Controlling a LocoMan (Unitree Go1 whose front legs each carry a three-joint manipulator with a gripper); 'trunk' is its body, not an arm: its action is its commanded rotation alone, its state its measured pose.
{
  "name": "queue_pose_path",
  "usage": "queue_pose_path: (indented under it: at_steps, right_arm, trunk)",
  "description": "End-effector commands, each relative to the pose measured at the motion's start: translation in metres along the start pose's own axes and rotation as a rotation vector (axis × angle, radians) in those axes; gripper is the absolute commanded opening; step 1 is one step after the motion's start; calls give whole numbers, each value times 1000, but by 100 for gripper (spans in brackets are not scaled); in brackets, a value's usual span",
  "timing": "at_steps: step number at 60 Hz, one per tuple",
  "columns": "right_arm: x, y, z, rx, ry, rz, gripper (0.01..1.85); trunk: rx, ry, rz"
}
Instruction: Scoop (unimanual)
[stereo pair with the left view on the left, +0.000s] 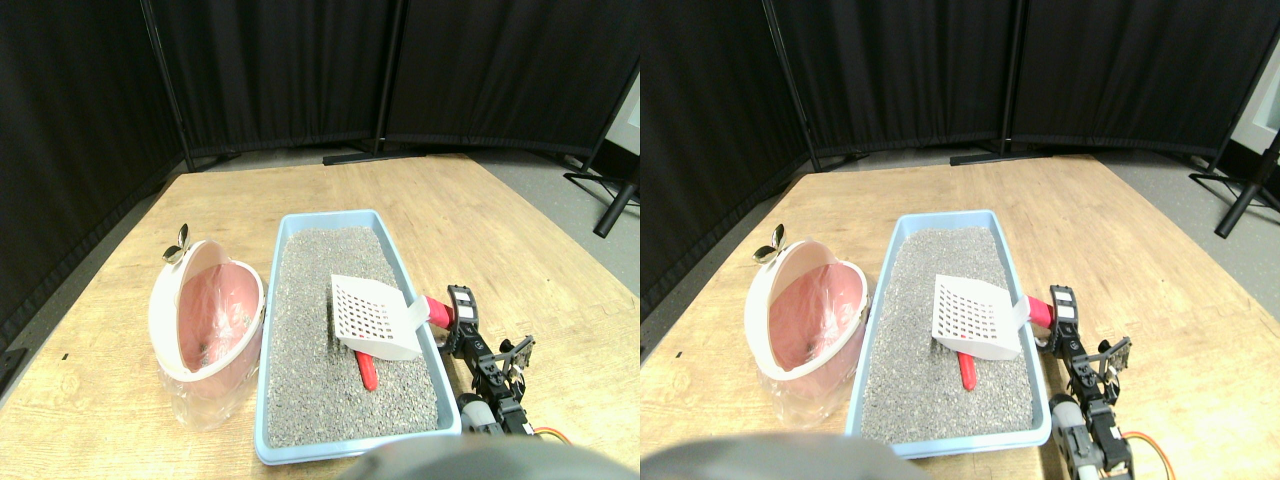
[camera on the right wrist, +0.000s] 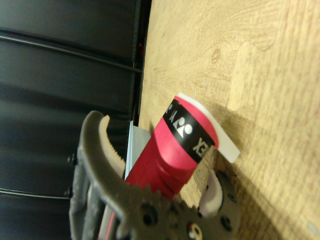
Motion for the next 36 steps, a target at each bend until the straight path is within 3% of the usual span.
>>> queue_pose_path:
  at_steps: [1, 22, 36]
  right_arm:
    - [4, 9, 17, 17, -51, 10, 101]
    - [11, 9, 19, -1, -93, 69, 96]
    - [9, 8, 27, -21, -67, 62, 95]
  trunk:
    - [-31, 14, 27]
    - [-34, 10, 32]
    - [-32, 12, 29]
